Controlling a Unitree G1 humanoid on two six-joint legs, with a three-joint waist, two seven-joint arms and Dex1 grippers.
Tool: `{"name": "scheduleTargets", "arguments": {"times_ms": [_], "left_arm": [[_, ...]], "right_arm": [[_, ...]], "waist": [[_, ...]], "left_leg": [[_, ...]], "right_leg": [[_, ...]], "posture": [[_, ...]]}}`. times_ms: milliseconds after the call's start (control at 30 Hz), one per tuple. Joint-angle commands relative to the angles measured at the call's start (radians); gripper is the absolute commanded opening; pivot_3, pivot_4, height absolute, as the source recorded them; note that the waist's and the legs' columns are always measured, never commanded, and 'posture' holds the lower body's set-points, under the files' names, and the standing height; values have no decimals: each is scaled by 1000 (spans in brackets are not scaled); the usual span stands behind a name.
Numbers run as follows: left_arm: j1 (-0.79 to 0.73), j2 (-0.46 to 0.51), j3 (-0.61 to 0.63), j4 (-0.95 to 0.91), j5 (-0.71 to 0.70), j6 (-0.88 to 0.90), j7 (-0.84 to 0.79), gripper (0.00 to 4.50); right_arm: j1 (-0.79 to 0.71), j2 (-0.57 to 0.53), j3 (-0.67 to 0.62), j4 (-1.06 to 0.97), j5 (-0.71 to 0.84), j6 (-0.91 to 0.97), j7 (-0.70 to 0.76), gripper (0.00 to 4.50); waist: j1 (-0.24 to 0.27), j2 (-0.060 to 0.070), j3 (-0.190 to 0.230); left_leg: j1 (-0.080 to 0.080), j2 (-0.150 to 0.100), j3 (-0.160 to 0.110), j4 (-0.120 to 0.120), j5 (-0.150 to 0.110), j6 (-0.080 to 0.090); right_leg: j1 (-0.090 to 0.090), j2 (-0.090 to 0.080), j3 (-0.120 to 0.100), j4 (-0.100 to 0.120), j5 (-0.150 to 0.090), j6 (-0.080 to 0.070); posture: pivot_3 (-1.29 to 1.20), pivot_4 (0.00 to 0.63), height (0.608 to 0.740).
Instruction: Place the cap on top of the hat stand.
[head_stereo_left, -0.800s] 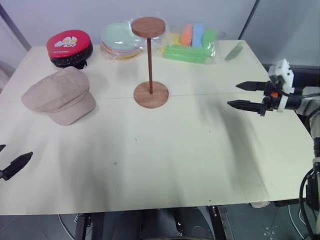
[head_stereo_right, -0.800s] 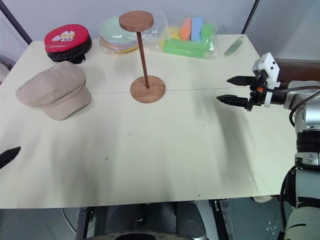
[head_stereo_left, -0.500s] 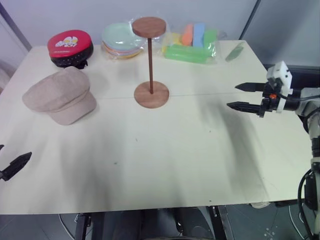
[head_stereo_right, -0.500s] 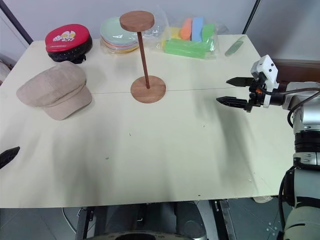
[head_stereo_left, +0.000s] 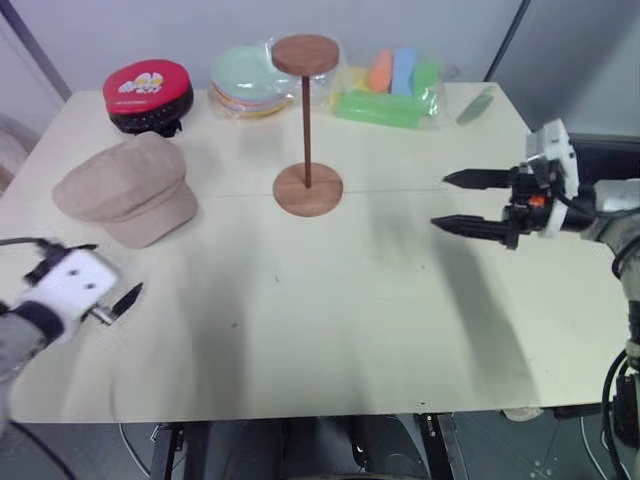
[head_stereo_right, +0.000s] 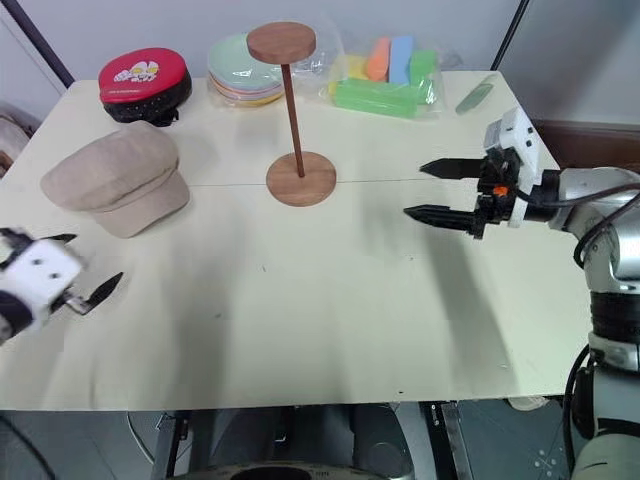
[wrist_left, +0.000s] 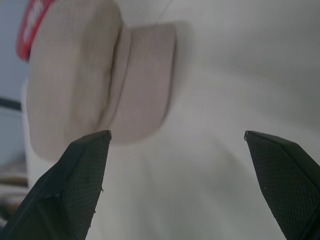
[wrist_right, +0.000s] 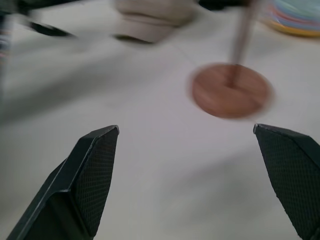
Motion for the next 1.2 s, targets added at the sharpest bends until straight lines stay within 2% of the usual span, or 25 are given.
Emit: {"name": "scheduleTargets", "arguments": {"times_ms": [33,100,333,767,800,867,1067,1200], "left_arm": [[-235,-57,-224,196,264,-34,189,4500],[-370,-103,-321,347,347,-76,255,4500],[-617,-191,-461,749,449,-173,350,4500],[-842,-283,-517,1150,478,-294,464,4500],[-853,-285,-513,1177,471,-304,467,3964],[-869,-285,-510,1213,465,-323,473,3256],[-891,-258,-493,1251,451,-368,488,161],[-918,-225,-469,1195,441,-386,499,74]], "right_arm": [[12,15,-97,-194,204,151,-105,4424],[18,19,-116,-255,277,203,-152,4424],[-21,20,-146,-313,407,263,-309,4424],[-12,-7,-149,-335,469,242,-412,4424],[-11,-9,-149,-335,468,239,-414,4500],[-7,-11,-151,-335,467,233,-417,4500],[12,-22,-171,-324,482,228,-430,4500],[34,-44,-204,-317,504,231,-441,4500]], "waist": [[9,1,-1],[15,1,-1],[8,-1,-1],[14,-2,-2],[12,-2,-2],[10,-2,-2],[10,-1,-2],[10,-2,-2]], "left_leg": [[0,0,0,2,0,0],[-1,-1,-1,6,0,0],[-2,-4,-2,14,0,1],[-2,-5,-3,16,0,1],[-2,-5,-3,16,0,1],[-2,-5,-3,16,0,1],[-1,-5,-3,17,0,1],[-1,-5,-3,17,0,1]], "right_leg": [[1,0,0,0,0,1],[3,1,-4,2,1,2],[2,-2,-6,11,1,2],[3,-3,-7,13,1,3],[3,-3,-7,14,1,3],[3,-3,-7,14,1,3],[3,-3,-7,15,1,3],[3,-3,-7,15,1,3]], "posture": [[0,150,740],[0,150,740],[0,150,740],[0,150,740],[0,150,740],[0,150,740],[0,150,740],[0,150,740]]}}
